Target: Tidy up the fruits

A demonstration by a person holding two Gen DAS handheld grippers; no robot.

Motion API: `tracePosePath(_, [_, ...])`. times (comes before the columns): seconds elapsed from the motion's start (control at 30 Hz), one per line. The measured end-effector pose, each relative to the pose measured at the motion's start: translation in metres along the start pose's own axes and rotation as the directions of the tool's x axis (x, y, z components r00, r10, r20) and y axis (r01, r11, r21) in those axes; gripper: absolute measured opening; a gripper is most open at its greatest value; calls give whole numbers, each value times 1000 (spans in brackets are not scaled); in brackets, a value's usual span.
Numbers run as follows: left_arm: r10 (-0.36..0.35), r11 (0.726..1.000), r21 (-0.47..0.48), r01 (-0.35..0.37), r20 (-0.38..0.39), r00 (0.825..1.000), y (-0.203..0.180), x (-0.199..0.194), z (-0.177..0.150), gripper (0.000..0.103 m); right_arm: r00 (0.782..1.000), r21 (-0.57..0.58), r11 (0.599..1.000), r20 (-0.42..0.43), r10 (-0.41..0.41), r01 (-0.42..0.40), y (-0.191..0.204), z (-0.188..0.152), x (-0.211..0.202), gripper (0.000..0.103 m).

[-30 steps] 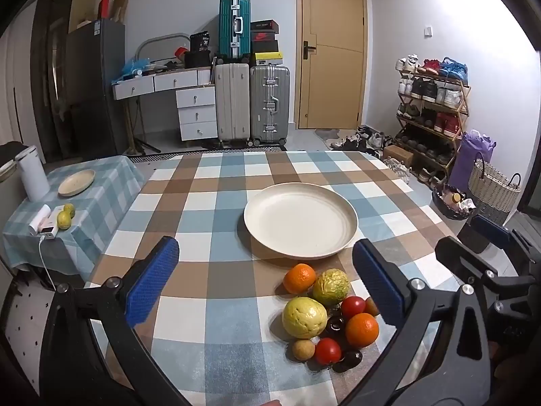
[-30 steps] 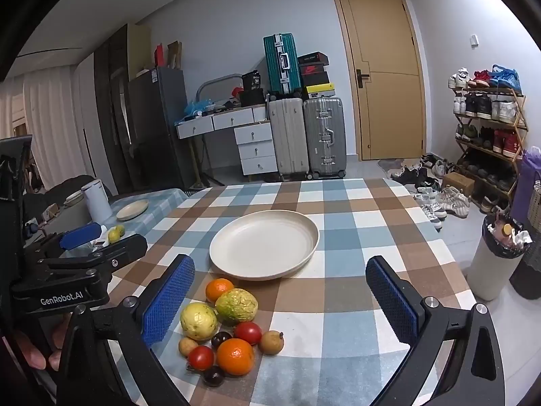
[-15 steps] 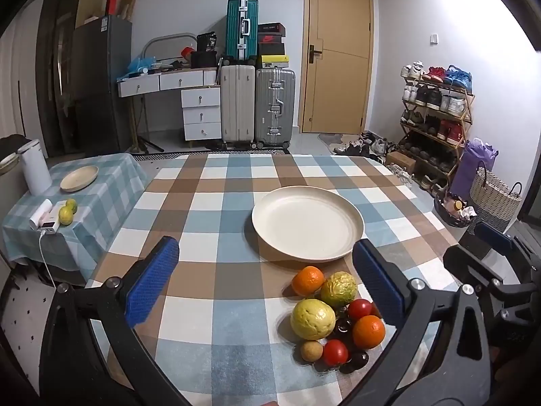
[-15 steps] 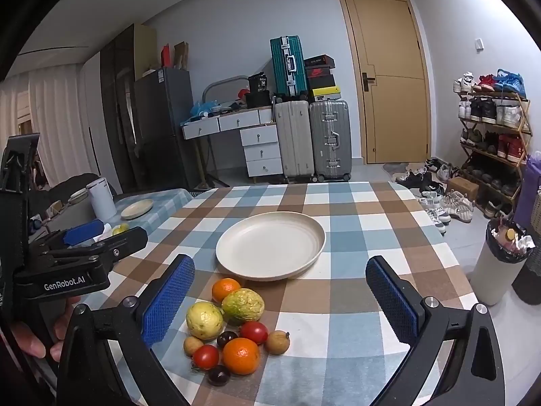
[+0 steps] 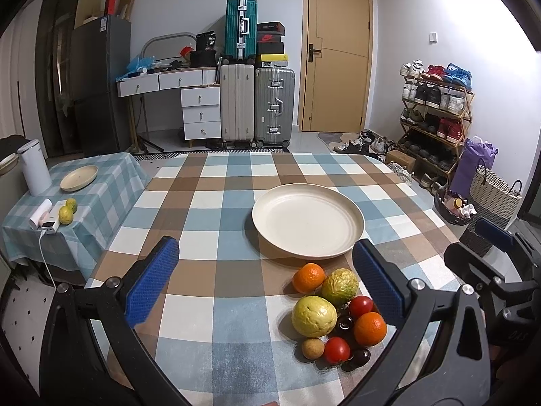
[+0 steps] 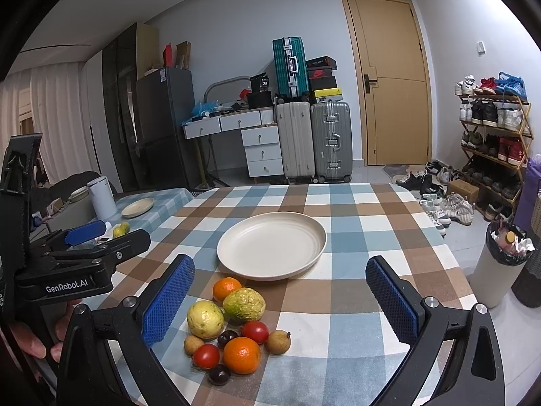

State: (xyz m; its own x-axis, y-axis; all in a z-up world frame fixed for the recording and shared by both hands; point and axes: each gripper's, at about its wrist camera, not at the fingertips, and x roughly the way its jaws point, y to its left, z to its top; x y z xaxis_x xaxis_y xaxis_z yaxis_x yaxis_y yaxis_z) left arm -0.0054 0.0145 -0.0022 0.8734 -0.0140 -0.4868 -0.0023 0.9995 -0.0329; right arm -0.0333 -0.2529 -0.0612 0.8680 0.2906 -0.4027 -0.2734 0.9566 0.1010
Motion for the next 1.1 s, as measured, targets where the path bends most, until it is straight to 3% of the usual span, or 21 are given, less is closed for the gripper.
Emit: tracePosePath(1.1, [-15, 1000, 3, 15, -8, 1000, 0, 4, -5, 102, 1000, 0, 1000, 2, 1, -1, 1, 0, -1, 103])
